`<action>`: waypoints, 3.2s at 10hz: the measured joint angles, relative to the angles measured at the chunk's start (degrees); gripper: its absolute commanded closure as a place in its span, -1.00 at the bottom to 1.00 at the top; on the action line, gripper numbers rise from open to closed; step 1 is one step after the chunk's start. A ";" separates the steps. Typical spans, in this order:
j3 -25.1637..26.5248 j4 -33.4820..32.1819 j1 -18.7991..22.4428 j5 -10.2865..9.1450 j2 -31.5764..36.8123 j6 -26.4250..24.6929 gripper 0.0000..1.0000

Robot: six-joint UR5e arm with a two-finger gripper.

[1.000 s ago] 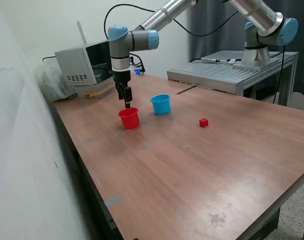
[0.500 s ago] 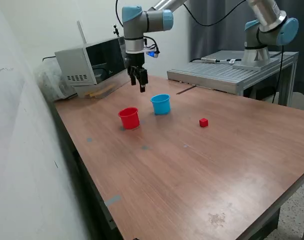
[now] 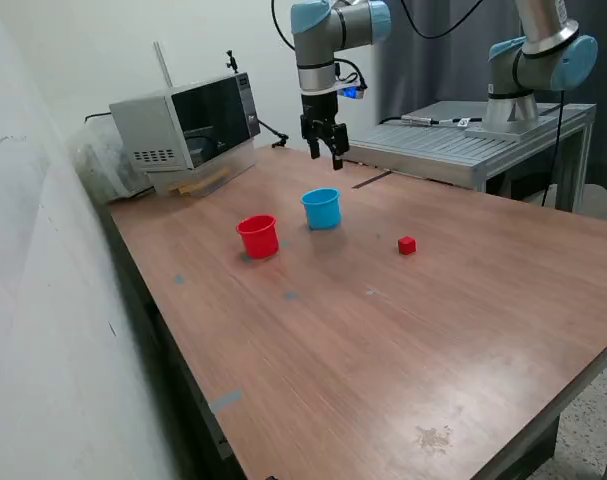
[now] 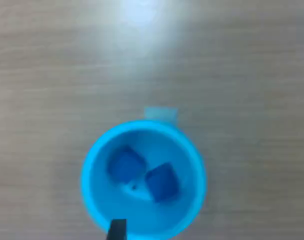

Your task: Place red objects in the red bin, and blue objects in the blue bin.

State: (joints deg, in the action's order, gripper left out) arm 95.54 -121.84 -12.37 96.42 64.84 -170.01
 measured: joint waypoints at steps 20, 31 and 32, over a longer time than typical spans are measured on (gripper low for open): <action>8.55 -7.77 17.25 -9.32 -1.58 -16.84 -1.00; 3.04 -10.80 17.70 -6.17 -7.39 -27.73 -1.00; 3.06 -11.20 17.40 -6.04 -7.85 -27.83 -1.00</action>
State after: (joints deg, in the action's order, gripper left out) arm 98.60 -133.04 5.03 90.38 56.99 -197.85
